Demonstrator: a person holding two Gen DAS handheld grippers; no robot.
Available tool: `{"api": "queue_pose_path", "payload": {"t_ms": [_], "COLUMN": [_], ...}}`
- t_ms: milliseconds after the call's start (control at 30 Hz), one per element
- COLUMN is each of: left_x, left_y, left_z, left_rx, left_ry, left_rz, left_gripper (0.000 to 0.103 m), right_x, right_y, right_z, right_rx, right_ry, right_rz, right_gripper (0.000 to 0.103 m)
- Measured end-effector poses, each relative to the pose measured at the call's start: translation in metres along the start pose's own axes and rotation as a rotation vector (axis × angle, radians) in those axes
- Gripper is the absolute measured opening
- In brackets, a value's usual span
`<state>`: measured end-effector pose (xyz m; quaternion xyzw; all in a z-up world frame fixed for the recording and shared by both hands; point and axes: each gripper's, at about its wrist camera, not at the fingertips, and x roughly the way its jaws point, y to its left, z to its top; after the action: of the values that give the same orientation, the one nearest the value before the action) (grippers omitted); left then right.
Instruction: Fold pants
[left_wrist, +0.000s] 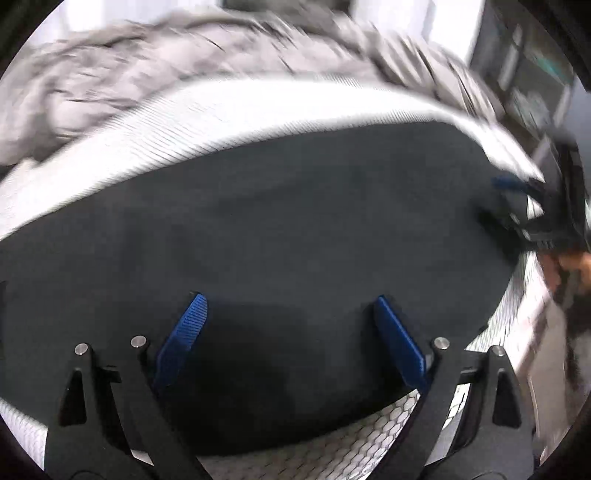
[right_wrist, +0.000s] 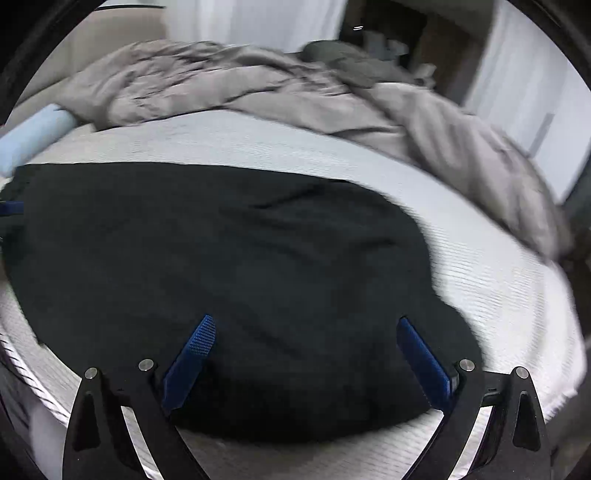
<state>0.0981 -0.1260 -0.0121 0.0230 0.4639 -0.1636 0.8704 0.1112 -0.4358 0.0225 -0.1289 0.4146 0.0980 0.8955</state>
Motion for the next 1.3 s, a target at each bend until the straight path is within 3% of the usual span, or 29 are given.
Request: {"api": "queue_pose_path", "payload": {"t_ms": [67, 167, 300, 367, 467, 600, 767, 867, 933, 1000, 1033, 1067, 1133, 1167, 1233, 1300], "left_x": [0.002, -0.007, -0.022, -0.027, -0.039, -0.041, -0.006, 0.017, 0.018, 0.011, 0.007, 0.005, -0.002, -0.007, -0.014, -0.021], "left_y": [-0.001, 0.019, 0.049, 0.056, 0.054, 0.025, -0.015, -0.011, 0.002, 0.024, 0.035, 0.044, 0.057, 0.061, 0.065, 0.070], "left_z": [-0.005, -0.016, -0.033, -0.035, -0.029, -0.007, 0.023, 0.020, 0.014, 0.007, 0.002, -0.001, -0.006, -0.007, -0.002, 0.008], "left_rx": [0.020, -0.007, -0.037, -0.053, -0.064, -0.011, 0.048, 0.021, -0.010, -0.041, -0.054, -0.063, -0.074, -0.070, -0.087, -0.153], "left_ry": [-0.010, -0.010, -0.019, -0.028, -0.084, -0.117, -0.065, 0.007, -0.007, -0.019, -0.016, -0.013, -0.006, -0.005, -0.016, -0.058], "left_rz": [0.007, -0.003, 0.036, 0.054, 0.089, 0.066, 0.041, 0.048, 0.012, 0.017, 0.038, 0.049, 0.051, 0.061, 0.074, 0.050], "left_gripper": [0.092, 0.092, 0.092, 0.092, 0.087, 0.087, 0.087, 0.086, 0.085, 0.085, 0.085, 0.085, 0.085, 0.085, 0.085, 0.085], "right_x": [0.026, 0.035, 0.018, 0.009, -0.006, -0.025, -0.032, -0.007, 0.017, 0.043, 0.044, 0.040, 0.030, 0.024, 0.016, 0.009], "right_y": [0.010, 0.016, -0.025, -0.059, -0.086, -0.076, -0.050, -0.034, -0.034, -0.049, -0.054, -0.059, -0.073, -0.083, -0.105, -0.106], "right_z": [0.001, -0.007, -0.031, -0.048, -0.064, -0.057, -0.027, -0.005, 0.003, 0.002, -0.003, -0.007, -0.012, -0.014, -0.017, -0.010], "right_rx": [0.007, -0.051, -0.052, 0.007, 0.053, 0.018, 0.055, 0.045, 0.052, 0.065, 0.054, 0.047, 0.053, 0.087, 0.199, 0.210], "right_ry": [0.050, 0.041, -0.004, -0.029, -0.055, -0.079, -0.123, -0.096, -0.055, 0.006, 0.002, -0.020, -0.021, -0.025, -0.030, -0.053], "right_rz": [0.064, 0.018, -0.201, -0.312, -0.379, -0.331, -0.116, -0.039, -0.009, -0.083, -0.094, -0.110, -0.225, -0.207, -0.111, -0.128], "right_gripper": [0.100, 0.100, 0.100, 0.100, 0.100, 0.100, 0.100, 0.100, 0.098, 0.075, 0.071, 0.071, 0.076, 0.081, 0.081, 0.081]}}
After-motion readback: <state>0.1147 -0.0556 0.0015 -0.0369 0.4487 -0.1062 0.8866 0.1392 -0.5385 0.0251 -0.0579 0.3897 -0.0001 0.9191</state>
